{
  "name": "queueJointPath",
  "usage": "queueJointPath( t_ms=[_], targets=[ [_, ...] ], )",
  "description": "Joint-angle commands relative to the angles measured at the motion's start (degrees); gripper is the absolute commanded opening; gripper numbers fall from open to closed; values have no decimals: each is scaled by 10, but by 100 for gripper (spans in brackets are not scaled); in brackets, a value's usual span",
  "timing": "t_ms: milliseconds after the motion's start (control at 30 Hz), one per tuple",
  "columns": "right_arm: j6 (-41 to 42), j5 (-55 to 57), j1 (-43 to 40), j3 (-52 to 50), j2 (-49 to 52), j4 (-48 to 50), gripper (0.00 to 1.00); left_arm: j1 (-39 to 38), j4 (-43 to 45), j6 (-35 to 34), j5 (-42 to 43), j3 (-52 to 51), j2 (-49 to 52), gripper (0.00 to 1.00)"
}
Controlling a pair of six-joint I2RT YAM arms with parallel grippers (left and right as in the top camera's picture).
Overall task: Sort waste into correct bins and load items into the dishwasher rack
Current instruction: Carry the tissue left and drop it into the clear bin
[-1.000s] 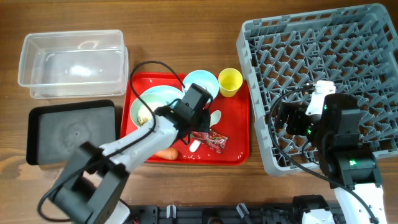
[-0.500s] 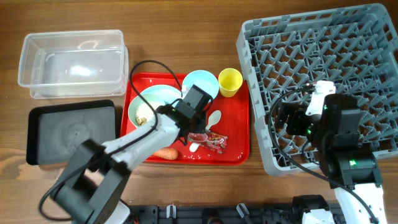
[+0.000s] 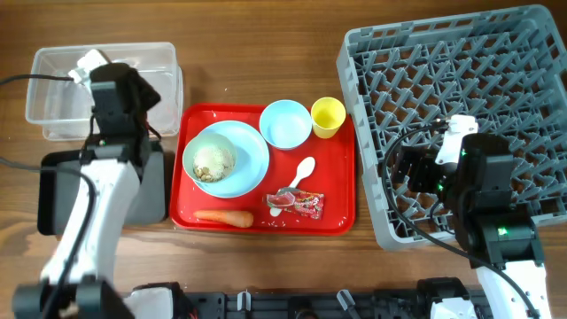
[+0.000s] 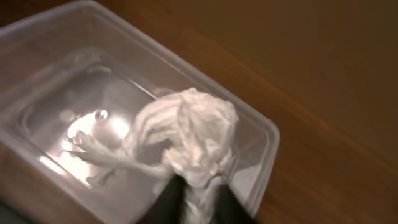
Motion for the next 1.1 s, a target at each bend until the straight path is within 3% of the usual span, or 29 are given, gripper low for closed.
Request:
queueJointPath(
  t_ms=[0, 33, 67, 267, 500, 600, 667, 767, 1067],
  targets=[
    [-5, -9, 1, 12, -1, -1, 100, 35, 79, 28, 71, 3, 76, 65],
    [-5, -9, 1, 12, 0, -1, 100, 35, 86, 39, 75, 3, 83, 80],
    [-5, -9, 1, 12, 0, -2, 100, 35, 85, 61, 76, 4, 82, 82],
    [-5, -9, 1, 12, 0, 0, 100, -37, -28, 113, 90, 14, -3, 85],
    [-4, -9, 1, 12, 0, 1, 100, -37, 30, 123, 87, 14, 3, 84],
    [-4, -9, 1, 12, 0, 2, 100, -24, 60, 108, 91, 14, 77, 87],
    [-4, -9, 1, 12, 0, -1, 100, -22, -23, 117, 144, 22, 135, 90],
    [-4, -9, 1, 12, 0, 0, 100, -24, -129, 142, 141, 88, 113, 97],
    [-4, -9, 1, 12, 0, -3, 100, -61, -165, 142, 141, 100, 33, 100]
  ],
)
